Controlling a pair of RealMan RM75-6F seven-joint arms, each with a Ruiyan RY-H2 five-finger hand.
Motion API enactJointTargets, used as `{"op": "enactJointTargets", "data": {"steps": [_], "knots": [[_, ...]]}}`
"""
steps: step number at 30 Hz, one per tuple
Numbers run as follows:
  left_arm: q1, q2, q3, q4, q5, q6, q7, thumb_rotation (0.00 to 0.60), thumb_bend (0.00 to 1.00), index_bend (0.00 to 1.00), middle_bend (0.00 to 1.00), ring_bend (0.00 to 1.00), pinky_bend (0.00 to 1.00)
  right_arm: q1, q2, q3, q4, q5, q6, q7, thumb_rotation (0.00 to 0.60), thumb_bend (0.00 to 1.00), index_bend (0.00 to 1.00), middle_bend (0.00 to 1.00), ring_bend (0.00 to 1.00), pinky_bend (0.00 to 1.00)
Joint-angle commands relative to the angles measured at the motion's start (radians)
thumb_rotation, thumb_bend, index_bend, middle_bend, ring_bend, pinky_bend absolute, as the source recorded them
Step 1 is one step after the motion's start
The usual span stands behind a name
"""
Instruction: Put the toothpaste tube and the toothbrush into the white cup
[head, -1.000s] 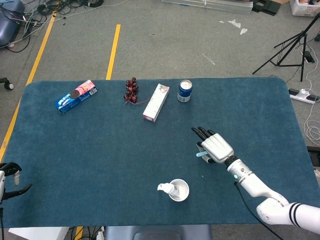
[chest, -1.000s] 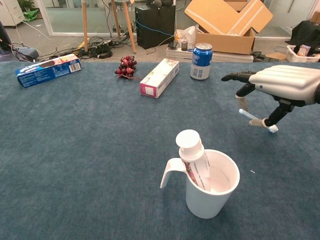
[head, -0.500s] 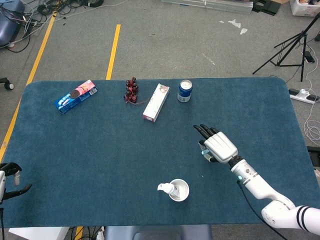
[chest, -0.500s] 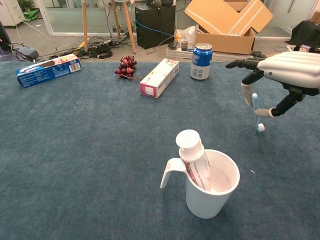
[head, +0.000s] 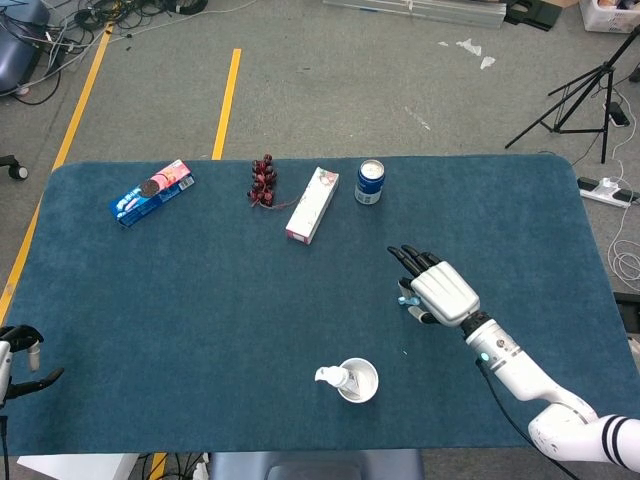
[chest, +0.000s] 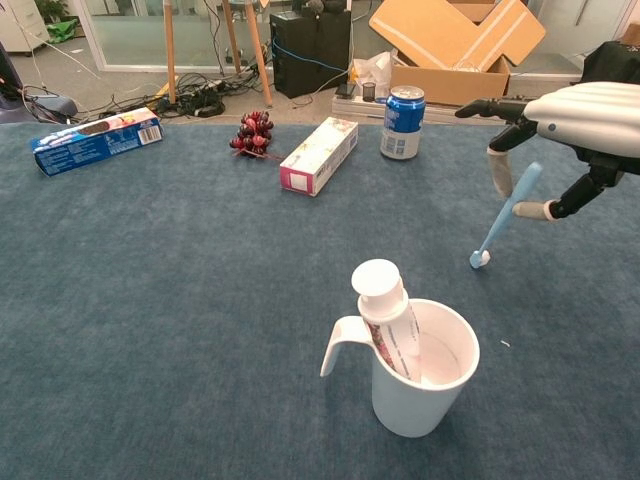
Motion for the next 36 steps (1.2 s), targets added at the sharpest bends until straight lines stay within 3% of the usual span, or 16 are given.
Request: {"op": "enactJointTargets", "data": {"steps": [1,22,36], "knots": [[0.000,0.000,0.000,0.000,0.000,0.000,0.001,0.600,0.00,0.77,0.45,0.36,0.40,-0.001,0.002,0.001,-0.003,-0.001,0.000,0.001,0.600,0.24,0.57,0.03,0.00,0.24],[-0.001,-0.001,-0.002,0.002,-0.004,-0.002,0.001,0.600,0.00,0.77,0.45,0.36,0.40,-0.014,0.039,0.010,-0.049,-0.026,0.028,0.022,0.600,0.24,0.57,0.03,0.00,0.24],[-0.003,-0.005,-0.004,0.004,-0.012,-0.007,0.012,0.600,0.00,0.77,0.45,0.36,0.40,-0.061,0.186,-0.008,-0.229,-0.110,0.102,0.043,0.600,0.24,0.57,0.03,0.00,0.24]]}}
